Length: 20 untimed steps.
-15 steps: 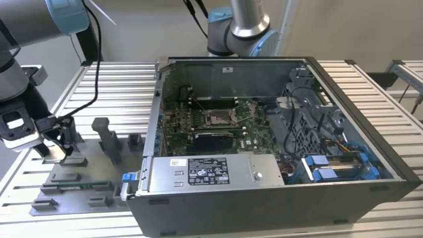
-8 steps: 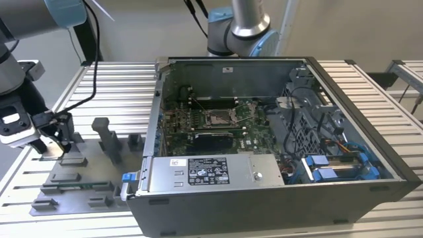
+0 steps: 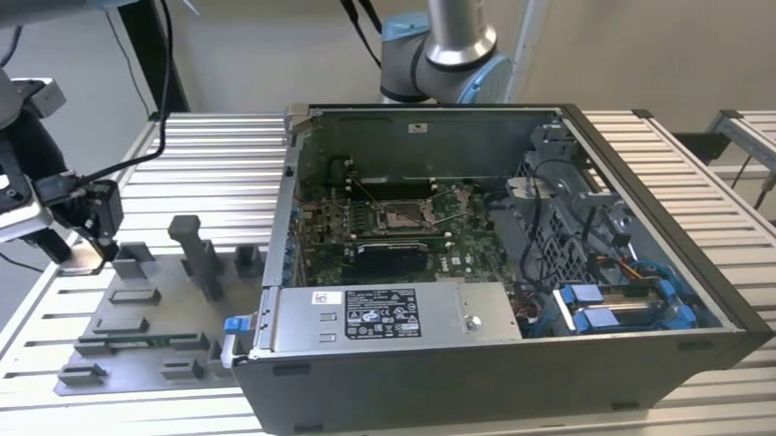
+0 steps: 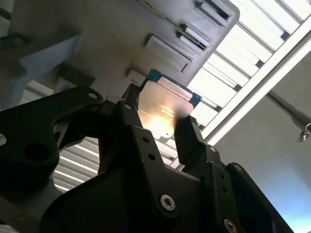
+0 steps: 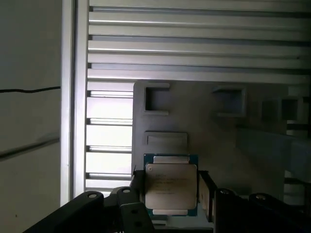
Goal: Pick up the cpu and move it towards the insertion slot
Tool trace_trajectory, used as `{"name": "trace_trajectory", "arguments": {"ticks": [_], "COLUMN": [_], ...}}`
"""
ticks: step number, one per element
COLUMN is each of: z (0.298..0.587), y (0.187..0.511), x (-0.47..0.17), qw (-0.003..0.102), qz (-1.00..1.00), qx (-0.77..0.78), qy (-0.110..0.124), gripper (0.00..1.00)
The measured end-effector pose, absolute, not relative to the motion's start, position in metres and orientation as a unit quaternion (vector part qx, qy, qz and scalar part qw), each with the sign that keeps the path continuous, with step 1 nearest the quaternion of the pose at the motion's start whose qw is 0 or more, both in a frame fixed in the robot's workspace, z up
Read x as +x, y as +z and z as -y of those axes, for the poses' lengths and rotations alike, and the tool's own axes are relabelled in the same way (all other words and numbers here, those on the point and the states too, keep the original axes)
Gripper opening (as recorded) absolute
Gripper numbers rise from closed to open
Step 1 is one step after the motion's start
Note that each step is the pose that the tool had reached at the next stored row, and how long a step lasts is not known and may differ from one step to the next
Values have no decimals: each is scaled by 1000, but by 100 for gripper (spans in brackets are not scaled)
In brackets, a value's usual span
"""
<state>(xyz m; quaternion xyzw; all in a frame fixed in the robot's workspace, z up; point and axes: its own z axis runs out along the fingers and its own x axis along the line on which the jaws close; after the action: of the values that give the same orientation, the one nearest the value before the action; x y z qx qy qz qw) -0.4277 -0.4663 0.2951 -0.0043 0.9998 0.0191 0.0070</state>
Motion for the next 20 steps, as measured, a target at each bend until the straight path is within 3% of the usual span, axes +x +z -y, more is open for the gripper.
{"name": "trace_trajectory", "arguments": {"ticks": [20], "z": [466], "y": [366], "x": [-428], "qw": [7], "qz": [-1000], "qx": [-4], "qy": [19], "gripper": [0]}}
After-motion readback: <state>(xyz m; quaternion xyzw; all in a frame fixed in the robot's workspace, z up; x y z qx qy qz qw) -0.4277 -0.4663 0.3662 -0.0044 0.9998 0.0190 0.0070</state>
